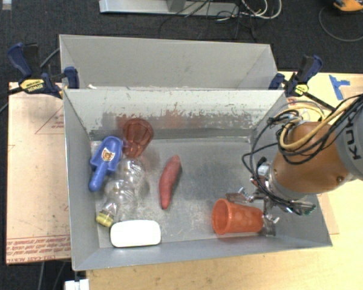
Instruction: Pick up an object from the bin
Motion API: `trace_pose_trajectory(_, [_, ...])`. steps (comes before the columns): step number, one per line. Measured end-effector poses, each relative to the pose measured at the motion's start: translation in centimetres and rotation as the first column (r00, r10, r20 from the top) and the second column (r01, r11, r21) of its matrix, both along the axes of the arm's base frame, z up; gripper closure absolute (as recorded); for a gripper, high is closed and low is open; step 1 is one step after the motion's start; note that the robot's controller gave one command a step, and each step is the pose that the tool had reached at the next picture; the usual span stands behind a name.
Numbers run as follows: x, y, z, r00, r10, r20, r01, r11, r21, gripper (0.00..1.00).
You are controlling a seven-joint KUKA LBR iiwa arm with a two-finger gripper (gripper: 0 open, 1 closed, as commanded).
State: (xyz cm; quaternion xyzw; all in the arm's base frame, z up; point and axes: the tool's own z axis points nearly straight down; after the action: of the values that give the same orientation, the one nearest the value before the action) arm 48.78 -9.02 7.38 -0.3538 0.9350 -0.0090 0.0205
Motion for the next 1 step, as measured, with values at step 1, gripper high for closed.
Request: trace_pose_trajectory(1, [1.16,3.76,-0.20,0.995,0.102,-0.003,-0.102,0.995,-0.001,1.00])
